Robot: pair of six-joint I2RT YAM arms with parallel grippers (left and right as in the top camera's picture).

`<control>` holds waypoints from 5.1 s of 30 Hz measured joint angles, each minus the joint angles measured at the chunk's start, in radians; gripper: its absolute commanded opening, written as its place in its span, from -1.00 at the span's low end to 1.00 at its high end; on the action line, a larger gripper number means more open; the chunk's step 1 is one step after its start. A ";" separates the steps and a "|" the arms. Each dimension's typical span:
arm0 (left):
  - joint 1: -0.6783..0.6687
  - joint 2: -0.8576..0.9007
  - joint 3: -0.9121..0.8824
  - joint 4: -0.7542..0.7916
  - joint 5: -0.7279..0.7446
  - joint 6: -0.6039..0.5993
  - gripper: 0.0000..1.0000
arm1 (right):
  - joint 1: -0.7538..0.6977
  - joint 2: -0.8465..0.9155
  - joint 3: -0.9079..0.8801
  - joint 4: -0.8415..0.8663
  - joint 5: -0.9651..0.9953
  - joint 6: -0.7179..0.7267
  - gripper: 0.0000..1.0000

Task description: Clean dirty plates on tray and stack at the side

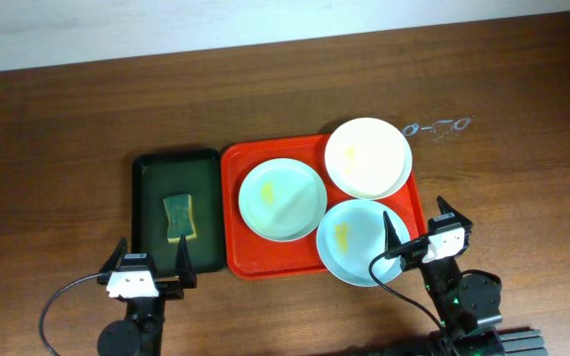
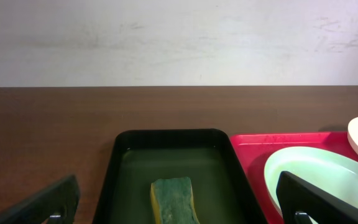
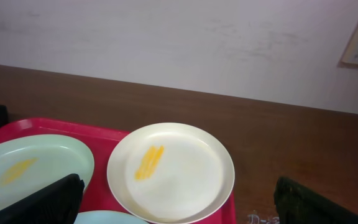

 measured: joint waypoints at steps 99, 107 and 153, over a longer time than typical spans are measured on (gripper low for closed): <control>-0.002 1.602 1.513 -1.159 0.142 -0.081 -0.14 | 0.100 1.809 1.303 -0.828 -0.360 0.665 -0.24; -0.002 1.602 1.513 -1.159 0.142 -0.084 -0.14 | 0.134 1.809 1.303 -0.830 -0.266 0.680 -0.24; -0.002 1.602 1.513 -1.156 0.142 -0.087 -0.15 | 0.262 1.813 1.214 -0.699 -0.138 0.681 -0.23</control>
